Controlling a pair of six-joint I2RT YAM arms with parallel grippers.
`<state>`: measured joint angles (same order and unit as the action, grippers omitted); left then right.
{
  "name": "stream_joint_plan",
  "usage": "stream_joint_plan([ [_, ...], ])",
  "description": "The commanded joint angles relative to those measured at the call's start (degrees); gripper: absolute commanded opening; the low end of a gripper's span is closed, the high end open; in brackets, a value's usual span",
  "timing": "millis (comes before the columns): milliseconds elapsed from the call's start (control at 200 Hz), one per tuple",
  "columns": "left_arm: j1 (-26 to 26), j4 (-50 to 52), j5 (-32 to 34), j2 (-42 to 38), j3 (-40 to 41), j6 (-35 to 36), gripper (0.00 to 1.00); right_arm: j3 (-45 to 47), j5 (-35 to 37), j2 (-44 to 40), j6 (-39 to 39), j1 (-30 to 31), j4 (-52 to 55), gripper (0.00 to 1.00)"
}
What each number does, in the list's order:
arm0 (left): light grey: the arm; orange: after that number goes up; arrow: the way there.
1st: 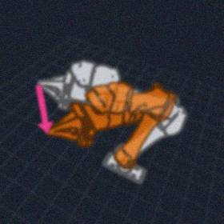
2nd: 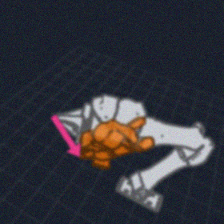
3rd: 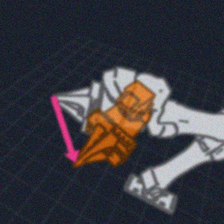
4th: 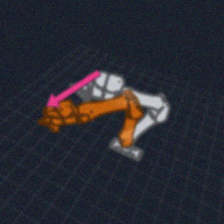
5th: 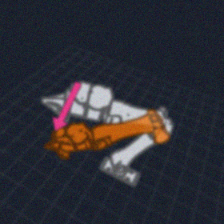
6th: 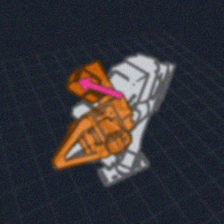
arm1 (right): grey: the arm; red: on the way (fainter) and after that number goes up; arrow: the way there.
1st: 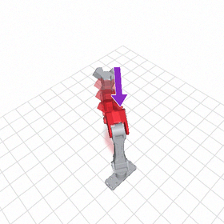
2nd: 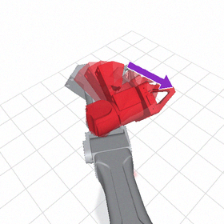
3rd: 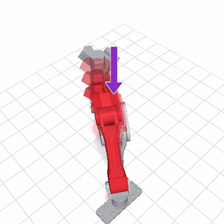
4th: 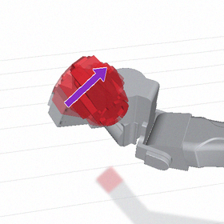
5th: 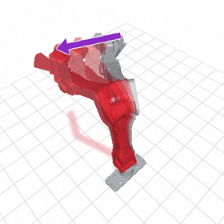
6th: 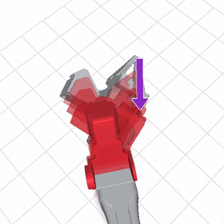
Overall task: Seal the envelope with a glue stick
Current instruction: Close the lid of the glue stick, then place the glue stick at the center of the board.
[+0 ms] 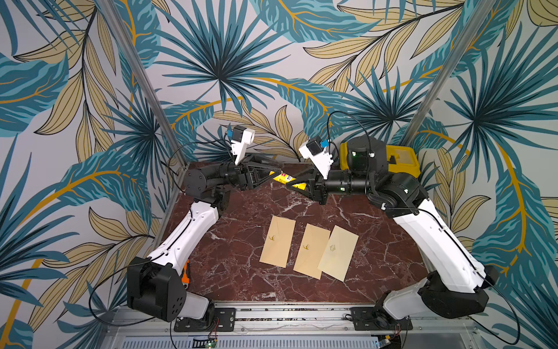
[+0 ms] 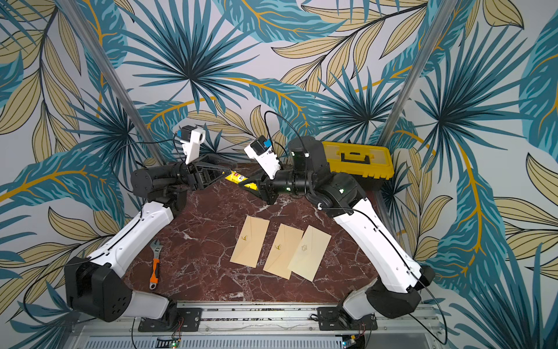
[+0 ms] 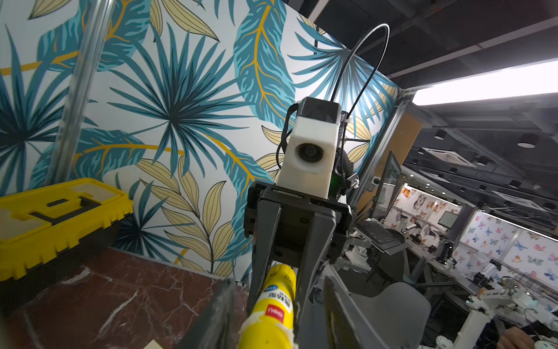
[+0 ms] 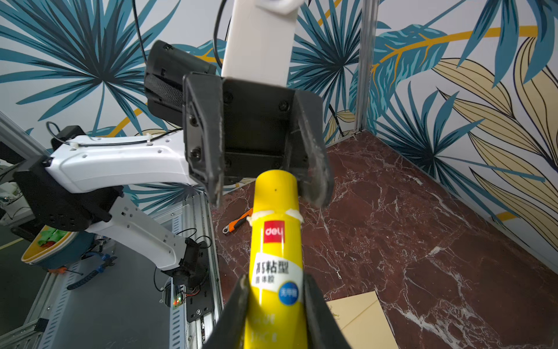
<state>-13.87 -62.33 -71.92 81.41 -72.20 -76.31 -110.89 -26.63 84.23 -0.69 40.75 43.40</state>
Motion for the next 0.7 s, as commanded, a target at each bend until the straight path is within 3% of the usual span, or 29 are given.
stream_joint_plan([
  [0,3.1,4.5,-0.6,-2.7,0.9,4.3,0.51,3.2,4.1,-4.7,-0.1,0.0,-1.7,0.0],
  [175,8.5,5.0,0.7,-4.6,4.0,4.6,0.51,10.1,14.2,-8.6,1.8,-0.1,-0.8,0.0],
  [421,10.8,9.0,2.3,-5.5,7.9,8.8,0.5,14.2,30.3,-6.0,5.0,-2.3,5.6,0.0],
  [581,12.0,25.2,5.6,-7.6,9.5,20.3,0.48,17.5,33.1,-3.4,8.3,-6.2,6.0,0.0],
  [696,12.7,44.7,10.4,-10.5,8.4,33.8,0.49,19.9,37.0,-0.7,11.7,-8.2,6.1,0.0],
])
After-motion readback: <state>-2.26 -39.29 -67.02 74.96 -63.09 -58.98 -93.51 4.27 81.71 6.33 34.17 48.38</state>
